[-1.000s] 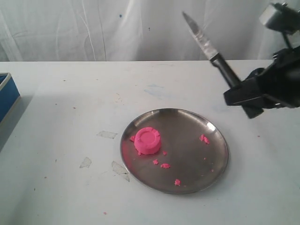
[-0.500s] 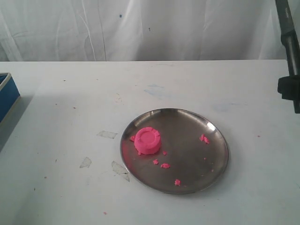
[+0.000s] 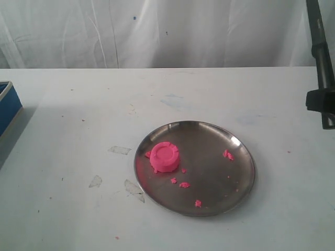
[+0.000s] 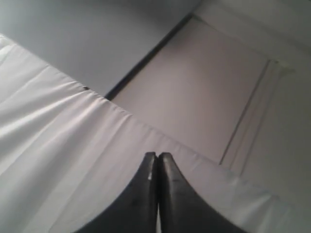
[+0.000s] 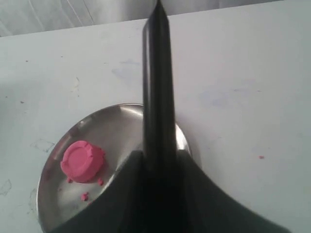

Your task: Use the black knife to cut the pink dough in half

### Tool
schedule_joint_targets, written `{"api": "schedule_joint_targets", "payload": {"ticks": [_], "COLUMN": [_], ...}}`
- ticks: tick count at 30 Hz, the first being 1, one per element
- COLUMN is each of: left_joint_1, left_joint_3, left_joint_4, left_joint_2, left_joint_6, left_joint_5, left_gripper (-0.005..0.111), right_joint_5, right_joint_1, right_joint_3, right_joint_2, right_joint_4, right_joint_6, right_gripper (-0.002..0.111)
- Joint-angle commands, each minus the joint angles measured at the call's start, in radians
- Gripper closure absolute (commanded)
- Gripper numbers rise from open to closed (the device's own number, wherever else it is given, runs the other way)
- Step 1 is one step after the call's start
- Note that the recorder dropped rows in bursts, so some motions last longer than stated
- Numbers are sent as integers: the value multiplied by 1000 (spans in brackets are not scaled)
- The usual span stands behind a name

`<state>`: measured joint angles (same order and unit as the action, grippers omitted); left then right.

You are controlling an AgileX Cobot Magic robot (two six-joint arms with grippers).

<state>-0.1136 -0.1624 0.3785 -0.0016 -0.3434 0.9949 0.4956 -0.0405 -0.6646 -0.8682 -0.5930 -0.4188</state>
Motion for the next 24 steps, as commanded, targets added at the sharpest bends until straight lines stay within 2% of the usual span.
{"api": "schedule_joint_targets", "payload": {"ticks": [1, 2, 4, 9, 12, 16, 17, 19, 22, 24], "left_joint_1": [-2, -2, -2, 3, 29, 135, 173, 235, 325, 387], "left_joint_3": [-244, -288, -328, -292, -276, -282, -282, -282, -282, -296], "left_joint_4": [-278, -373, -527, -646, -644, -675, -728, -905, -1210, -1311], "left_joint_2": [48, 89, 192, 530, 742, 984, 1030, 1103, 1184, 1231], "left_joint_6": [225, 293, 311, 317, 239, -161, -247, -287, -242, -217], "left_joint_5": [-443, -574, -710, -728, -636, -441, -411, -363, -251, -223], "left_gripper": [107, 107, 107, 107, 107, 107, 107, 107, 107, 107], "right_joint_5": [-56, -62, -66, -74, -74, -74, -74, -72, -72, -74], "right_joint_1": [1, 1, 1, 1, 1, 1, 1, 1, 1, 1], "right_joint_3": [4, 4, 4, 4, 4, 4, 4, 4, 10, 16], "right_joint_2": [-2, -2, -2, -2, -2, -2, -2, -2, -2, -2], "right_joint_4": [-19, -19, -21, -39, -39, -35, -33, -15, 1, 1], "right_joint_6": [-4, -4, -4, -4, -4, -4, -5, -7, -7, -13], "right_gripper": [108, 108, 108, 108, 108, 108, 108, 108, 108, 108]}}
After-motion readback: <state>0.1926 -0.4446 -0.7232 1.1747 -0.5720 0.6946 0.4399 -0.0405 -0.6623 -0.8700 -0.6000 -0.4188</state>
